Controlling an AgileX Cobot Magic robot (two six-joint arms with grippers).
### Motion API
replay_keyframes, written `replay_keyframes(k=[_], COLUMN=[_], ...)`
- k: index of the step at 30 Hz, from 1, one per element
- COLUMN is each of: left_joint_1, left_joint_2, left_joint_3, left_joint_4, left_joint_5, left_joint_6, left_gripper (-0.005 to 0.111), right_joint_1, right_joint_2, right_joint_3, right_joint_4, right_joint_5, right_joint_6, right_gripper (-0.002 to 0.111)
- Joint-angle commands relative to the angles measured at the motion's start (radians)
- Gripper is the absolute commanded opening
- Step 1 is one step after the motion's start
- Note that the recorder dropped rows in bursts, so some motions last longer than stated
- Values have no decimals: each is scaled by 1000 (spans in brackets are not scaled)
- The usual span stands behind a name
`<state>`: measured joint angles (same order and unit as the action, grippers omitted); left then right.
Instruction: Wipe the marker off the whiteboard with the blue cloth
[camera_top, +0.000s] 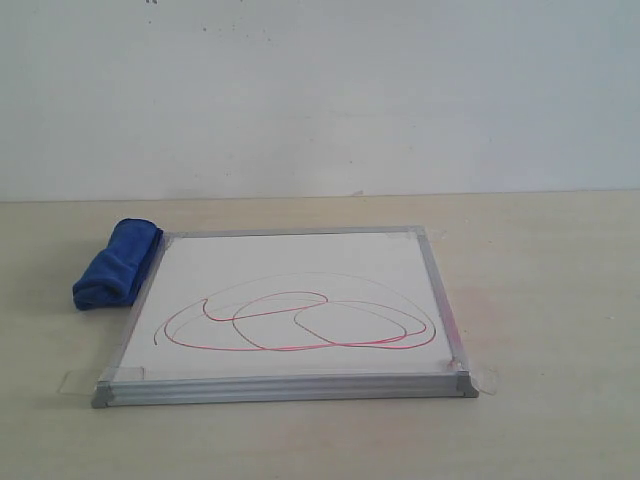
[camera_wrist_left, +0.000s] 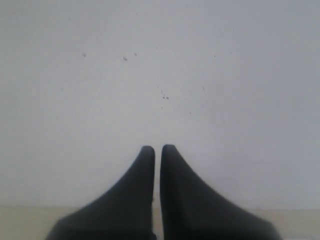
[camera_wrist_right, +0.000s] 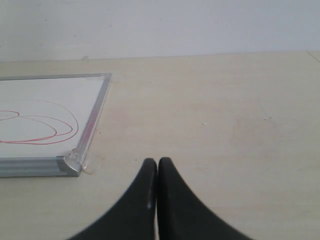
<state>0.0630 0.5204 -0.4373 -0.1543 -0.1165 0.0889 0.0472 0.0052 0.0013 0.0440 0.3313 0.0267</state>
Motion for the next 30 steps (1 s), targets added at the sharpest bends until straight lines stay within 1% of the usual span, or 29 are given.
replay_keyframes(k=[1, 3, 6, 7, 8, 9, 10, 11, 12, 13, 14, 15, 18, 19, 22, 25, 30], left_joint_1=[-3, -3, -3, -3, -3, -3, -3, -3, -3, -3, -3, -3, -3, -3, -3, -3, -3], left_joint_2=[156, 262, 419, 473, 554, 610, 688, 733, 798, 820, 870, 889, 1003, 1050, 1131, 1215, 1322], left_joint_3=[-57, -126, -307, -379, -496, -580, -693, -746, -831, -866, -929, -950, -1069, -1108, -1168, -1221, -1276], left_joint_4=[-17, -17, -13, -9, -7, -7, 6, 22, 42, 45, 56, 70, 190, 201, 204, 204, 199], left_joint_5=[82, 117, 266, 333, 445, 525, 624, 669, 747, 780, 862, 894, 992, 1051, 1130, 1163, 1165], left_joint_6=[-56, -56, -48, -35, 0, 20, 53, 53, 29, 16, -7, -21, -175, -190, -190, -190, -194], left_gripper=[4, 4, 4, 4, 4, 4, 4, 4, 4, 4, 4, 4, 4, 4, 4, 4, 4], right_joint_1=[-7, -7, -7, -7, -7, -7, -7, -7, -7, -7, -7, -7, -7, -7, -7, -7, -7], right_joint_2=[-5, -5, -5, -5, -5, -5, -5, -5, -5, -5, -5, -5, -5, -5, -5, -5, -5], right_joint_3=[-1, -1, -1, -1, -1, -1, -1, -1, -1, -1, -1, -1, -1, -1, -1, -1, -1], right_joint_4=[-1, -1, 1, 1, 1, 1, 1, 1, 1, 1, 1, 1, -1, -1, -1, -1, -1], right_joint_5=[-8, -8, -12, -14, -12, -9, -9, -9, -9, -9, -9, -9, -10, -10, -10, -10, -10], right_joint_6=[-4, -4, -4, -4, -4, -4, -4, -4, -4, -4, -4, -4, -4, -4, -4, -4, -4], right_gripper=[0, 0, 0, 0, 0, 0, 0, 0, 0, 0, 0, 0, 0, 0, 0, 0, 0])
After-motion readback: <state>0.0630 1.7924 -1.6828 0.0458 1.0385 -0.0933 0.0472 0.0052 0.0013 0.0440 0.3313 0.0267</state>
